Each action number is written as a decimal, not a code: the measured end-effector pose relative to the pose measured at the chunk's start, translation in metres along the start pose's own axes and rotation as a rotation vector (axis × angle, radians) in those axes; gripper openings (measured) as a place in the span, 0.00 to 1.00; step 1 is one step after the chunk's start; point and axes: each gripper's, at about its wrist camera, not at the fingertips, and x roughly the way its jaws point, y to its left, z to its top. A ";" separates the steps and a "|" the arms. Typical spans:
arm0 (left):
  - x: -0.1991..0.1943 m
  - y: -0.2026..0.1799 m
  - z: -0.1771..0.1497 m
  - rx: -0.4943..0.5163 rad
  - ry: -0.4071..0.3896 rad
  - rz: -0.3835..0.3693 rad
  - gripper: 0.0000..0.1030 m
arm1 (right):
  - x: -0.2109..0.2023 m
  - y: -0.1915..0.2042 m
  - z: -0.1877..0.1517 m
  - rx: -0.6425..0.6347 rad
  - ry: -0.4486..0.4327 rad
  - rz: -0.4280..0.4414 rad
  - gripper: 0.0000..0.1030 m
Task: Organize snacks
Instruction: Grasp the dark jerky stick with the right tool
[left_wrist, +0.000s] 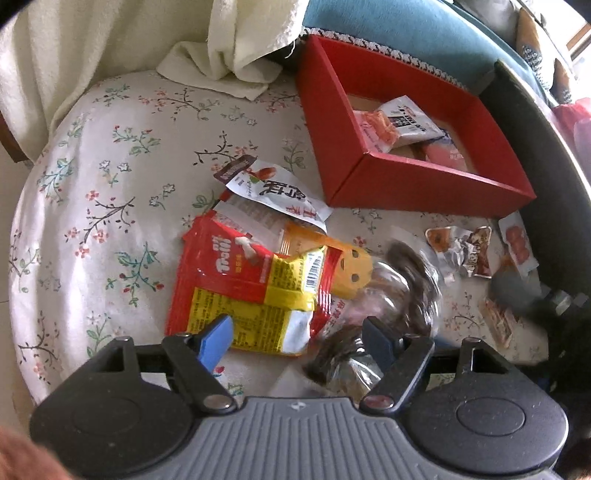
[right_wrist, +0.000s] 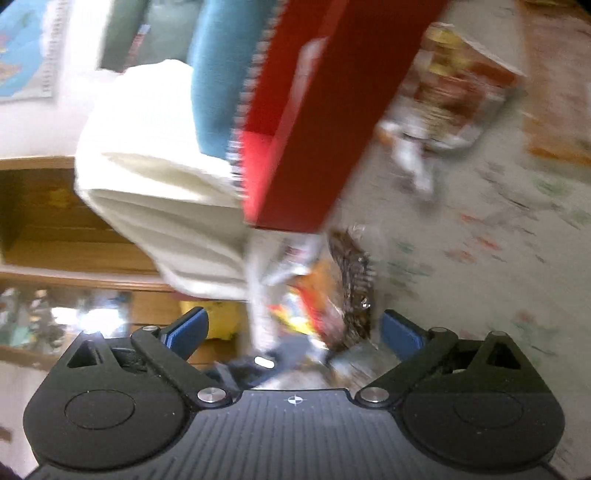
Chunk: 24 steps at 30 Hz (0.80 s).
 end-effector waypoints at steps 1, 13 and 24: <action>0.000 0.001 0.000 -0.003 0.000 -0.003 0.69 | 0.008 0.004 0.004 -0.004 0.022 0.027 0.98; 0.005 0.011 -0.008 -0.040 0.050 -0.044 0.80 | 0.073 0.007 0.015 0.018 0.183 -0.014 0.70; -0.003 0.000 -0.036 0.101 0.082 -0.102 0.79 | 0.112 0.070 -0.014 -0.369 0.400 -0.247 0.91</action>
